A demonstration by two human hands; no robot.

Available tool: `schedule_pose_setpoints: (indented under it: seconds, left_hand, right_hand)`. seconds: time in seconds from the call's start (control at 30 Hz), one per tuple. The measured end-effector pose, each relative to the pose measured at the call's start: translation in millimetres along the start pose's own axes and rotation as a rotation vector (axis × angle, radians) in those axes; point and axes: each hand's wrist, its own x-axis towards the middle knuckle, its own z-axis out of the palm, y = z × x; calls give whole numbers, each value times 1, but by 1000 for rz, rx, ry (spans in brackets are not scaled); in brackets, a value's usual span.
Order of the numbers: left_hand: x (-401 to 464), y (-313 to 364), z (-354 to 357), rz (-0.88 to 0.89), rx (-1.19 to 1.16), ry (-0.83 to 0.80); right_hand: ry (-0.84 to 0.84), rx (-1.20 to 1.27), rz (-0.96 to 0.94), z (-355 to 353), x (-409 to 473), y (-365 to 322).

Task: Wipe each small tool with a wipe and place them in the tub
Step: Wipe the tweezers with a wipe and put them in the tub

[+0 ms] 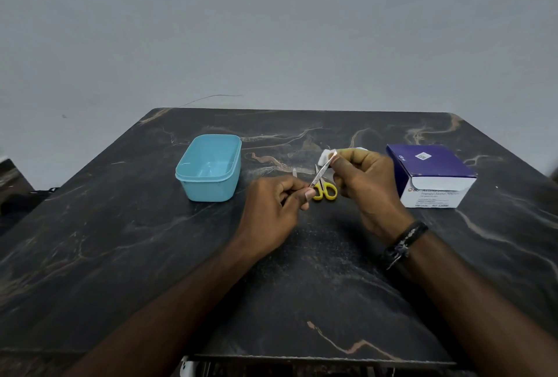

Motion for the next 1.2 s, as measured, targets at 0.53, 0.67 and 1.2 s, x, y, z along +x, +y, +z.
schedule_pose_setpoints:
  seconds: [0.53, 0.67, 1.2]
  left_hand:
    - [0, 1, -1, -4, -65, 4]
    - [-1, 2, 1, -6, -51, -17]
    - [-2, 0, 1, -8, -39, 41]
  right_hand:
    - [-94, -43, 28, 3, -3, 1]
    - [-33, 21, 18, -2, 2, 0]
    - [-244, -62, 26, -1, -3, 2]
